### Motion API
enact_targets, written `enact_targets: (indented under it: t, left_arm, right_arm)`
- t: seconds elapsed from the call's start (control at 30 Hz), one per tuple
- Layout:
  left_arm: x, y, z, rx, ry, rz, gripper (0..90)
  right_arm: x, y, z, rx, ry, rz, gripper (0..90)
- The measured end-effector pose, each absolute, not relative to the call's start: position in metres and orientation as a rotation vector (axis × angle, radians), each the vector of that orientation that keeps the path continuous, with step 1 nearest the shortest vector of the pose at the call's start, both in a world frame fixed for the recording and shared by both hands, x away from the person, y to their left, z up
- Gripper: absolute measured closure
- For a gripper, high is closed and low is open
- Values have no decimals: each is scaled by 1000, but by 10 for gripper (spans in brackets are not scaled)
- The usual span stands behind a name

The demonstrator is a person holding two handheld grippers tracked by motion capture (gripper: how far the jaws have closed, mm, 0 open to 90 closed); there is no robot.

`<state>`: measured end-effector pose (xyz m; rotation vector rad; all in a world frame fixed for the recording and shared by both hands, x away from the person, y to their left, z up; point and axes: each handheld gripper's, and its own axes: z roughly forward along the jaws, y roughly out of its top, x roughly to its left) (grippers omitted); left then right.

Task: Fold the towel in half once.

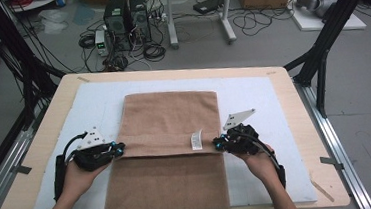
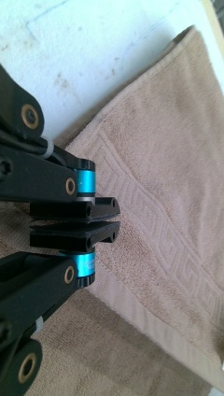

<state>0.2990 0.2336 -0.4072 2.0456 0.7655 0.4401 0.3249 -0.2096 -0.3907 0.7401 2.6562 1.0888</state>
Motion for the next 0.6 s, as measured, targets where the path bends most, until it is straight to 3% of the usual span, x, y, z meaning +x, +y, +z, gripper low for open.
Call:
enact_targets:
  t: [0.6]
  left_arm:
    - [279, 244, -392, 2032, 739, 461, 862]
  right_arm:
    - [300, -208, -372, 642, 2648, 1161, 844]
